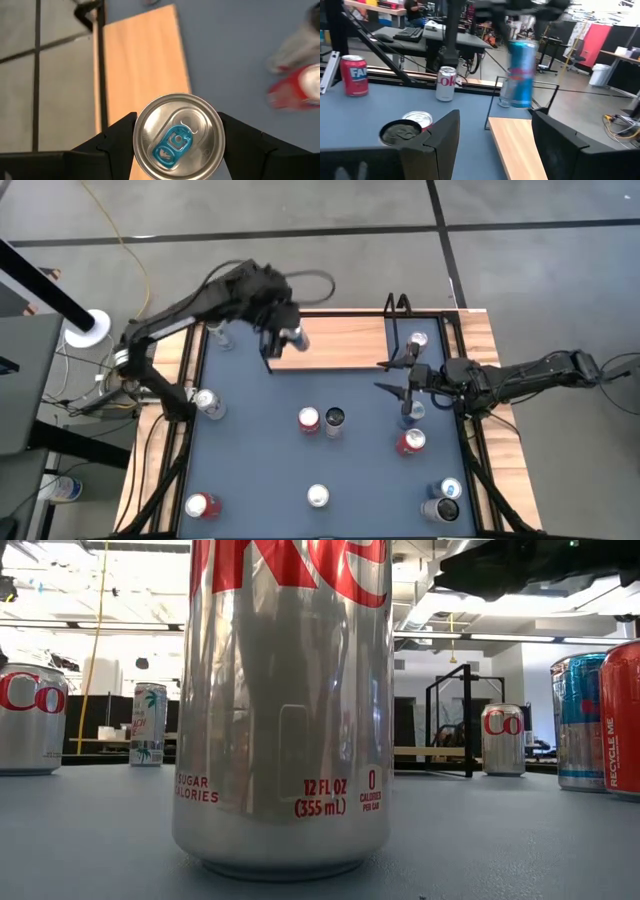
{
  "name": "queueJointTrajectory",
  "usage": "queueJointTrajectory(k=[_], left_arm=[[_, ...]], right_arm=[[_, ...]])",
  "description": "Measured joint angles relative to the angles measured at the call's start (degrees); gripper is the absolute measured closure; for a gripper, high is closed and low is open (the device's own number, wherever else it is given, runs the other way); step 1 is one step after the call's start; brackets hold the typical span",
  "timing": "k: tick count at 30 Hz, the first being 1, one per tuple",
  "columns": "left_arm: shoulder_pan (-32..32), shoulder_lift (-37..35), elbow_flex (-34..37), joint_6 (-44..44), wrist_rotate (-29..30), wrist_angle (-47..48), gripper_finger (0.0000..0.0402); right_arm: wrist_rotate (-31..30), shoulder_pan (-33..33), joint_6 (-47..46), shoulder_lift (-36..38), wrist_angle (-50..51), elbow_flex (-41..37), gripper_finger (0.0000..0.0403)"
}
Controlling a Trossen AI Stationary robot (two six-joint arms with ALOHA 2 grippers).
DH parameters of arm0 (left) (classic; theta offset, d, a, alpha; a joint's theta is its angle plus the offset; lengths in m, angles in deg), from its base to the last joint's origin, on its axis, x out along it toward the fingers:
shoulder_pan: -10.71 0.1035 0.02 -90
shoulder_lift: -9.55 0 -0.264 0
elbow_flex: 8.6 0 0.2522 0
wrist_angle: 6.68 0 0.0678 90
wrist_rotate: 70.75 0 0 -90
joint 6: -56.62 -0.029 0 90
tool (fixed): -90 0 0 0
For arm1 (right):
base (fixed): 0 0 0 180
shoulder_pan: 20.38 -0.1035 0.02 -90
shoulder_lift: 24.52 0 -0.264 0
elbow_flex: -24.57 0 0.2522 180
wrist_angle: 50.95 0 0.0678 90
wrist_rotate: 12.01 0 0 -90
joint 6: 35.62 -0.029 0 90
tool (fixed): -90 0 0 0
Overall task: Place canned beverage on shelf
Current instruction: Put the top left blue soda can onto the shelf
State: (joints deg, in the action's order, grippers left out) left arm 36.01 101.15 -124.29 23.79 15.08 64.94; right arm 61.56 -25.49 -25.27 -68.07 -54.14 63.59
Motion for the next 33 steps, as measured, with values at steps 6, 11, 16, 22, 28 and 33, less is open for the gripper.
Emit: queueJointTrajectory(k=[6,11,16,22,28,33], left_arm=[[10.4,8.1,-4.3,-2.9,0.1,2.5,0.0171],[17.3,12.2,-4.4,-2.5,-3.4,3.3,0.0171],[21.0,14.3,-4.5,-1.9,-9.0,2.6,0.0171],[22.5,15.5,-4.5,-2.0,-12.4,1.2,0.0169],[22.6,16.9,-4.4,-2.8,-13.3,0.0,0.0167],[23.0,17.3,-4.4,-3.0,-11.8,-0.4,0.0167]], right_arm=[[0.0,-1.0,0.0,0.0,-0.1,0.0,0.0163],[0.0,-1.0,0.1,0.0,-0.1,0.0,0.0163],[0.0,-1.0,0.2,0.0,0.0,0.0,0.0163],[0.0,-0.8,0.2,0.0,0.3,0.0,0.0163],[0.0,-0.8,0.6,0.0,0.3,0.0,0.0163],[0.0,-0.8,0.6,0.0,0.5,0.0,0.0163]])
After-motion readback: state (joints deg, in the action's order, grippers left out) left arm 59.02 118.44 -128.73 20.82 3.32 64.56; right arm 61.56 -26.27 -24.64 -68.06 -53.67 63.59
